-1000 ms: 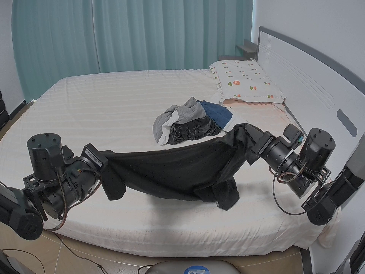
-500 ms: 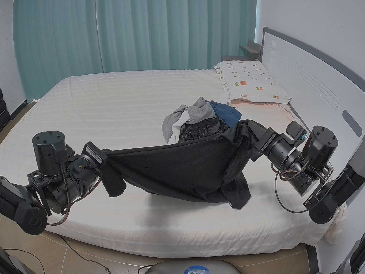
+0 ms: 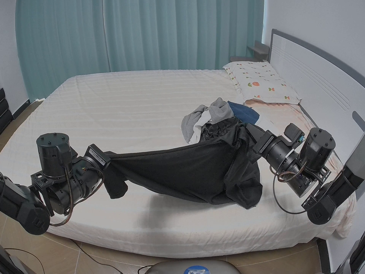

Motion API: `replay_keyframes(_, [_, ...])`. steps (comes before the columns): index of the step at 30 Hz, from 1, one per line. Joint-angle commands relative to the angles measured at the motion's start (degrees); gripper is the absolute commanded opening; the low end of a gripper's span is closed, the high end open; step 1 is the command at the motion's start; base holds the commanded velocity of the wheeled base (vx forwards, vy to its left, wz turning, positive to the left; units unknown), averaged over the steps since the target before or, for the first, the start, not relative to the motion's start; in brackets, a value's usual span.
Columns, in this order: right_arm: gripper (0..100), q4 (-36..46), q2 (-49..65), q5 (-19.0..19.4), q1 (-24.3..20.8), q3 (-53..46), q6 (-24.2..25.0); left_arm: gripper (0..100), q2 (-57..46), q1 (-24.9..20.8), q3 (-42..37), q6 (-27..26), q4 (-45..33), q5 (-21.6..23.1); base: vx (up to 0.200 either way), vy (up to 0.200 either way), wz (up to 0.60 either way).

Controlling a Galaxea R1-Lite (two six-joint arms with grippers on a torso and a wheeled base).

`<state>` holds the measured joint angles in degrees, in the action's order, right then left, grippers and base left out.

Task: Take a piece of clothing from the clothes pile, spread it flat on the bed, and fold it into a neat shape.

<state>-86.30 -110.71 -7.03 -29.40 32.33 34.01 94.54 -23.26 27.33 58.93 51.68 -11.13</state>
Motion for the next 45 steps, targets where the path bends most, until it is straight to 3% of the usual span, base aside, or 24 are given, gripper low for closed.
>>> replay_keyframes(1, [0, -0.28, 0.32, 0.00, -0.13, -0.16, -0.09, 0, -0.06, -0.03, 0.09, -0.04, 0.00, -0.12, 0.000, 0.200, 0.00])
replay_keyframes(45, [0, -3.18, -0.55, 0.35, 0.40, -0.34, 0.71, 0, -2.87, -1.09, -0.88, -0.39, -0.17, -0.21, 0.000, 0.200, 0.00])
